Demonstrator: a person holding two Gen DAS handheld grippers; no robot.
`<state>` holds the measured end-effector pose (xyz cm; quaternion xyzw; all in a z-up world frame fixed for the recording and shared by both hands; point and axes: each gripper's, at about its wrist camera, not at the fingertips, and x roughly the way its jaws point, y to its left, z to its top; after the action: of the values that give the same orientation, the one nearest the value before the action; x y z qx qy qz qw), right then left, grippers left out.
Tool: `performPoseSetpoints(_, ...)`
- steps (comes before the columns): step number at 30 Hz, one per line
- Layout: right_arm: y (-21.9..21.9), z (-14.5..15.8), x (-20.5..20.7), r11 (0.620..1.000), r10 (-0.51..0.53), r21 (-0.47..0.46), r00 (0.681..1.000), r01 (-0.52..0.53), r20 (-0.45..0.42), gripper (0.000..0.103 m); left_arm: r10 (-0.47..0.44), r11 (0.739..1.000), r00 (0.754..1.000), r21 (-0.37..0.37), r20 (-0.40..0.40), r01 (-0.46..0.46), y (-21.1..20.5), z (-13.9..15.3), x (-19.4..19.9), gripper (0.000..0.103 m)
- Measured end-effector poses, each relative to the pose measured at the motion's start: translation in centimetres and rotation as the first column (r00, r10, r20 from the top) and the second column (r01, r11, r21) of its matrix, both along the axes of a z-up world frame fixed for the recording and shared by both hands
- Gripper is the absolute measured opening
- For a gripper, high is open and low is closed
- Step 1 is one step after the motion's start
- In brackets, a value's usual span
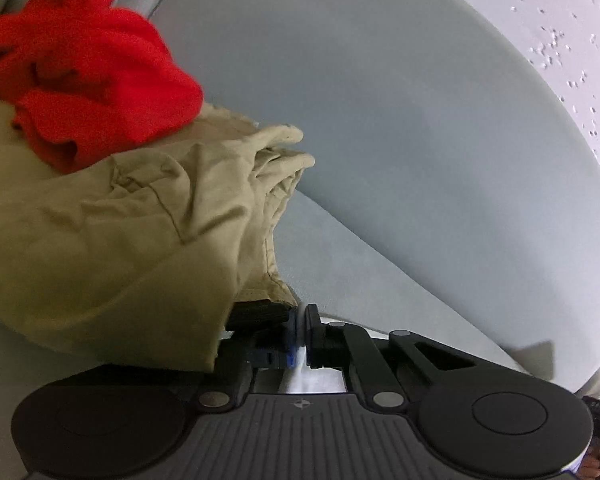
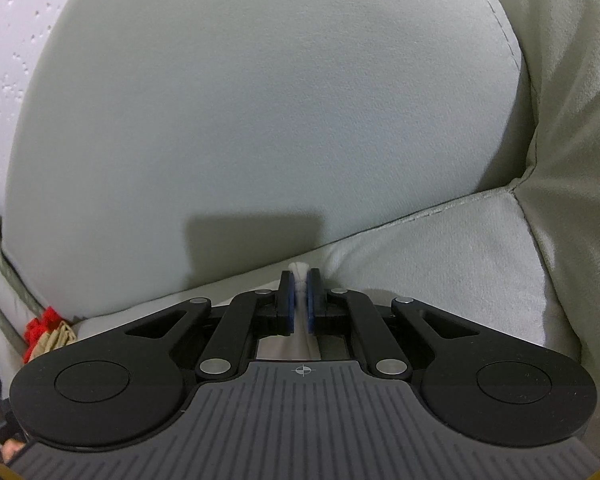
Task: Fold clothes
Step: 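Close the left gripper on the collar edge while the right gripper holds, then lift the collar edge with both grippers and fold it over toward the hem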
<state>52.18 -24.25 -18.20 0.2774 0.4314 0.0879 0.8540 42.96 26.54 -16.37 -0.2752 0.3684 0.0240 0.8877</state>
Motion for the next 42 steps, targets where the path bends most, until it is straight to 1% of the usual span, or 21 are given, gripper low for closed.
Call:
performPoseSetpoints(4,1.4,0.9,-0.7,0.997,-0.026,-0.07,1.0,0.027,0.005,0.005,0.011,0.997,1.0,0.079,0.015,-0.013,-1.1,1.6,-1.6,0.002)
performPoseSetpoints(7,2.4,2.8,-2.4,0.99,-0.084,-0.111,0.996,0.088,0.044,0.005,-0.03,0.995,0.996,0.099,0.087,0.022,-1.9,4.5,-3.7,0.002)
performPoseSetpoints(9,2.5,4.7,-3.8,0.989,-0.099,-0.104,0.992,0.107,0.081,0.005,-0.077,0.992,0.983,0.114,0.166,0.058,-2.5,7.2,-5.7,0.002)
performPoseSetpoints(11,2.0,7.0,-5.6,0.991,-0.107,-0.069,0.989,0.114,0.106,0.005,-0.107,0.993,0.962,0.083,0.252,0.088,-2.8,9.7,-8.3,0.002)
performPoseSetpoints(14,0.0,10.6,-8.9,0.989,-0.148,0.018,0.979,0.147,0.142,0.005,-0.048,0.996,0.938,-0.05,0.343,0.07,0.2,11.7,-14.0,0.002)
performPoseSetpoints(16,-2.1,12.7,-10.8,0.982,-0.183,0.078,0.97,0.172,0.158,0.005,0.013,0.993,0.953,-0.117,0.303,0.024,0.6,11.3,-17.1,0.002)
performPoseSetpoints(18,-4.2,13.8,-13.7,0.972,-0.217,0.118,0.968,0.203,0.129,0.005,0.055,0.986,0.969,-0.168,0.24,-0.015,0.8,10.4,-20.0,0.002)
performPoseSetpoints(20,-6.0,14.0,-16.3,0.963,-0.238,0.148,0.968,0.224,0.084,0.005,0.073,0.982,0.981,-0.184,0.178,-0.04,0.8,9.6,-22.5,0.002)
performPoseSetpoints(21,-6.2,13.8,-16.5,0.961,-0.244,0.153,0.968,0.232,0.065,0.004,0.076,0.982,0.985,-0.18,0.154,-0.047,0.7,9.5,-23.6,0.002)
performPoseSetpoints(23,-7.1,13.1,-17.7,0.96,-0.244,0.147,0.969,0.237,0.03,0.004,0.065,0.99,0.99,-0.134,0.121,-0.049,0.2,9.7,-25.7,0.002)
performPoseSetpoints(24,-7.6,13.5,-19.2,0.965,-0.231,0.131,0.973,0.226,0.019,0.004,0.059,0.993,0.993,-0.106,0.106,-0.048,-0.1,10.0,-26.9,0.002)
performPoseSetpoints(25,-8.0,14.0,-20.7,0.97,-0.218,0.115,0.976,0.216,0.008,0.004,0.044,0.998,0.994,-0.057,0.095,-0.039,-0.9,10.5,-28.5,0.002)
performPoseSetpoints(27,-8.5,14.2,-23.3,0.975,-0.203,0.095,0.979,0.202,-0.003,0.004,0.021,0.999,0.998,0.033,0.065,-0.024,-1.9,11.2,-30.3,0.002)
performPoseSetpoints(29,-9.0,14.6,-25.6,0.979,-0.189,0.074,0.982,0.189,-0.005,0.004,0.009,0.996,0.998,0.093,0.064,-0.015,-3.2,12.3,-32.3,0.003)
performPoseSetpoints(31,-9.6,14.9,-27.8,0.983,-0.177,0.056,0.984,0.177,-0.002,0.004,-0.01,0.982,0.999,0.189,0.049,0.0,-5.0,12.8,-34.6,0.003)
performPoseSetpoints(32,-9.7,14.8,-28.6,0.984,-0.171,0.042,0.985,0.171,-0.004,0.004,-0.028,0.969,0.999,0.248,0.027,0.02,-5.8,12.4,-34.6,0.003)
performPoseSetpoints(34,-9.6,14.5,-30.5,0.987,-0.156,0.022,0.988,0.157,-0.009,0.004,-0.06,0.932,0.998,0.357,-0.021,0.064,-7.4,11.6,-34.6,0.003)
performPoseSetpoints(35,-9.4,14.4,-31.3,0.989,-0.15,0.008,0.989,0.15,-0.016,0.004,-0.076,0.917,0.996,0.388,-0.044,0.087,-8.0,10.9,-34.8,0.003)
performPoseSetpoints(37,-9.2,14.0,-33.0,0.99,-0.138,-0.014,0.99,0.138,-0.029,0.004,-0.084,0.9,0.995,0.425,-0.059,0.101,-8.7,10.3,-36.0,0.003)
performPoseSetpoints(40,-9.0,14.0,-35.7,0.991,-0.13,-0.033,0.991,0.129,-0.025,0.004,-0.069,0.888,0.997,0.453,-0.034,0.077,-8.9,10.7,-37.7,0.003)
performPoseSetpoints(42,-9.0,14.1,-37.5,0.991,-0.125,-0.046,0.992,0.125,-0.017,0.004,-0.061,0.876,0.998,0.478,-0.033,0.069,-9.0,10.9,-38.6,0.003)
